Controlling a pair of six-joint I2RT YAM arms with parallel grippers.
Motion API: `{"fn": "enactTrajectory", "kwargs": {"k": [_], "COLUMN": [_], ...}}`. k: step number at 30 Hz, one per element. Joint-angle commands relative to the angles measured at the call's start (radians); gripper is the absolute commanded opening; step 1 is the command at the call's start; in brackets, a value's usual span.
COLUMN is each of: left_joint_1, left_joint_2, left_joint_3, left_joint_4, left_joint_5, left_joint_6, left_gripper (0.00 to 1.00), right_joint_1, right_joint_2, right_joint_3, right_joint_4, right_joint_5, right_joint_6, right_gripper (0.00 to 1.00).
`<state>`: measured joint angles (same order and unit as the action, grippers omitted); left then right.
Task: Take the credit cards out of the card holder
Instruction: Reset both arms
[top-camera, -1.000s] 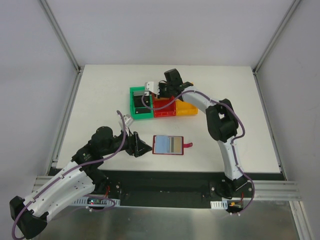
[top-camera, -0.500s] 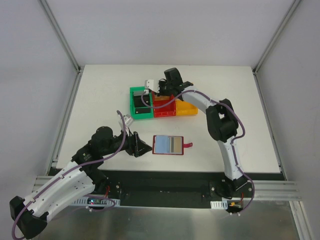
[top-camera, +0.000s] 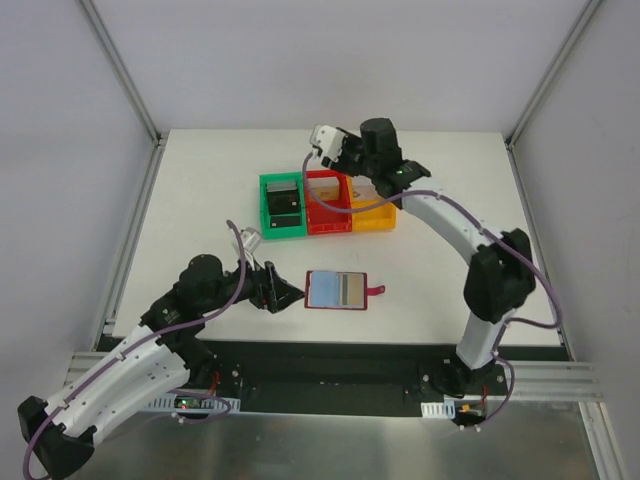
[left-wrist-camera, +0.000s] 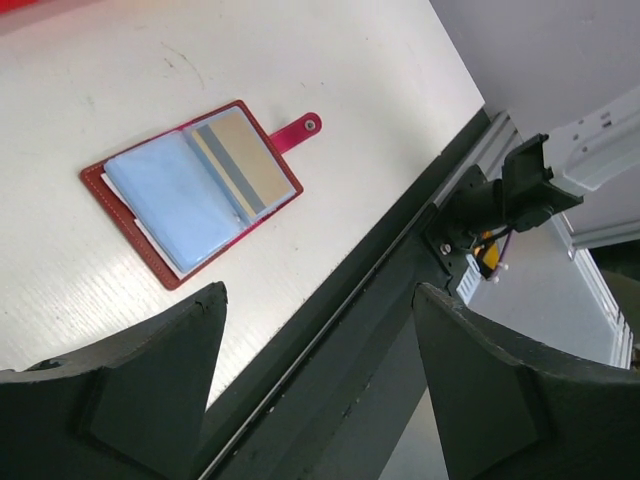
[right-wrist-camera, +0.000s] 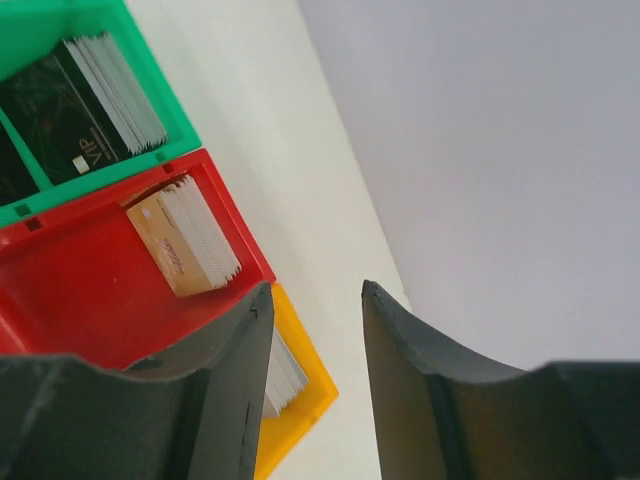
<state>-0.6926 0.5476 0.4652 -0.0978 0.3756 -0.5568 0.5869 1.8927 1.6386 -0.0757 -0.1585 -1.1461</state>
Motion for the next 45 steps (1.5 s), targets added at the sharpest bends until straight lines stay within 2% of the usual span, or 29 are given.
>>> {"fn": "enactTrajectory", "kwargs": {"k": [1,4,5,6,7,8,15,19,22,29,32,38,45], "left_joint_1": [0.004,0.004,0.004,0.004,0.004,0.004,0.019,0.085,0.178,0.442,0.452,0.452,0.452], "left_joint_2": [-0.038,-0.048,-0.041,-0.019,0.009,0.044,0.115,0.146,0.153,0.169,0.167,0.153,0.137], "left_joint_3": [0.016,0.019,0.029,0.048,0.078,0.102,0.185,0.214,0.205,0.164,0.161,0.161,0.141], "left_joint_4": [0.007,-0.012,-0.026,-0.055,-0.089,-0.129,-0.184,-0.198,-0.198,-0.197,-0.201,-0.221,-0.244], "left_joint_5": [-0.092,-0.177,-0.194,-0.207,-0.224,-0.245,-0.369,-0.368,-0.301,-0.064,-0.053,-0.125,-0.138], "left_joint_6": [-0.044,-0.08,-0.081,-0.075,-0.072,-0.071,-0.061,-0.058,-0.06,-0.086,-0.075,-0.161,-0.207], "left_gripper": [0.77,0.94,0.98,0.99,0.99,0.99,0.99,0.99,0.99,0.99,0.99,0.99,0.99], "right_joint_1": [0.01,0.011,0.01,0.01,0.01,0.01,0.011,0.01,0.011,0.027,0.028,0.028,0.028], "right_joint_2": [-0.228,-0.357,-0.401,-0.438,-0.484,-0.521,-0.883,-1.095,-1.196,-1.268,-1.308,-1.351,-1.363], "right_joint_3": [-0.138,-0.244,-0.281,-0.311,-0.347,-0.385,-0.675,-0.89,-0.991,-1.098,-1.123,-1.131,-1.113], "right_joint_4": [0.098,0.097,0.093,0.08,0.067,0.036,-0.023,0.02,-0.001,-0.136,-0.179,-0.208,-0.188], "right_joint_5": [0.06,0.071,0.077,0.077,0.07,0.062,0.068,0.108,0.128,0.135,0.212,0.342,0.364], "right_joint_6": [0.224,0.354,0.415,0.469,0.517,0.57,0.847,1.005,1.098,1.197,1.24,1.295,1.416], "right_gripper": [0.46,0.55,0.61,0.69,0.85,0.96,0.96,0.96,0.96,0.96,0.96,0.96,0.96]}}
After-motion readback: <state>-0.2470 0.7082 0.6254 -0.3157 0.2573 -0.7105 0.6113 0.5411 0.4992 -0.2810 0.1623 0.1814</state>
